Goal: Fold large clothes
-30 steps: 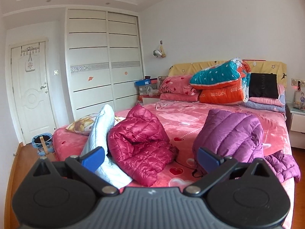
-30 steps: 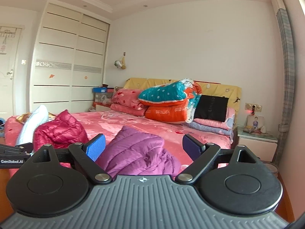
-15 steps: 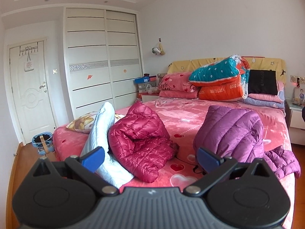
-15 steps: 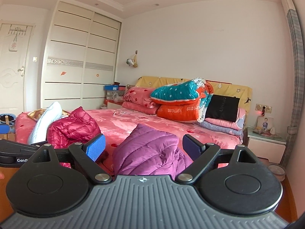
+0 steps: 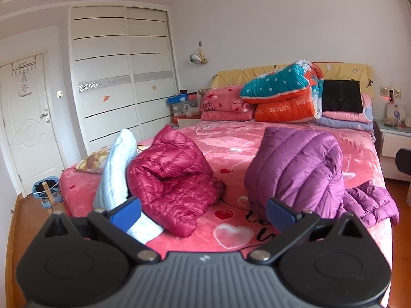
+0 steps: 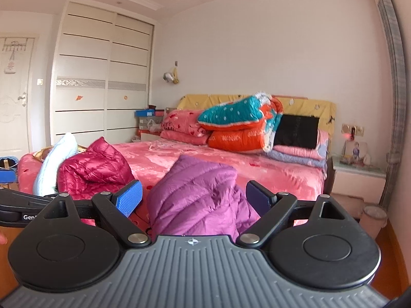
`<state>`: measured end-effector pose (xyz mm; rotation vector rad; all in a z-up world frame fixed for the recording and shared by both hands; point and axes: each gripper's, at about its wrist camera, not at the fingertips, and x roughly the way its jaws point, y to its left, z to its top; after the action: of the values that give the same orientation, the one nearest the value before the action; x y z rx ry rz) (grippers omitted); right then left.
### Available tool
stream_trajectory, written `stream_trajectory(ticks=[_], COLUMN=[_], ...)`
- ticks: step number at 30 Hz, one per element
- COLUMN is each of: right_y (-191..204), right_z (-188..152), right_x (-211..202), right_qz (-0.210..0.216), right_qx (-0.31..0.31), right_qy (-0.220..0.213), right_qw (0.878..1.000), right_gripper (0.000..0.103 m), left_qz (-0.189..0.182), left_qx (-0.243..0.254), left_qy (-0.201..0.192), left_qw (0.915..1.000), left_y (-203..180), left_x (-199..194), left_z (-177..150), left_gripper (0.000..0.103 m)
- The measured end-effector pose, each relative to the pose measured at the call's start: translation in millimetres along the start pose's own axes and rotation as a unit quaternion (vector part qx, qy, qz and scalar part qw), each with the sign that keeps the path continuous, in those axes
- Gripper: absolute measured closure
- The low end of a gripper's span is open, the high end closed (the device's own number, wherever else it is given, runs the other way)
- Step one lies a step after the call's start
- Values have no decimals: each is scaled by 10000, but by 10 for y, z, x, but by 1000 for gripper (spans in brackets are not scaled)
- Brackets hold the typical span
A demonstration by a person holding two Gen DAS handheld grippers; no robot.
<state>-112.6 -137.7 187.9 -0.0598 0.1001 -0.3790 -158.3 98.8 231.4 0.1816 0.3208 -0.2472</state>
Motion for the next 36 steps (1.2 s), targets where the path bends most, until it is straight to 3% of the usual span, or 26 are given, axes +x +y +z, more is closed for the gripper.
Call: stream_trajectory(ticks=[10, 21, 28, 36], right_y=[-368, -751, -939, -1142], right_z=[-379, -993, -1191, -1321], right_x=[220, 570, 768, 899], right_qz=[-516, -1052, -1174, -1278], right_qx=[466, 923, 1167, 1524], right_qy=[171, 833, 1112, 1345], right_qw=[9974, 9866, 9799, 9707], right_gripper=[0, 0, 0, 0], left_qz=[-601, -1321, -1307, -685], left_qx=[135, 728, 1486, 2023], left_qy=[106, -6, -124, -109], left_qw=[9980, 9886, 9802, 9769], left_y=[-329, -916, -1455, -1966], left_x=[192, 481, 751, 1204], left_z=[-136, -418, -597, -655], left_gripper=[0, 1, 4, 11])
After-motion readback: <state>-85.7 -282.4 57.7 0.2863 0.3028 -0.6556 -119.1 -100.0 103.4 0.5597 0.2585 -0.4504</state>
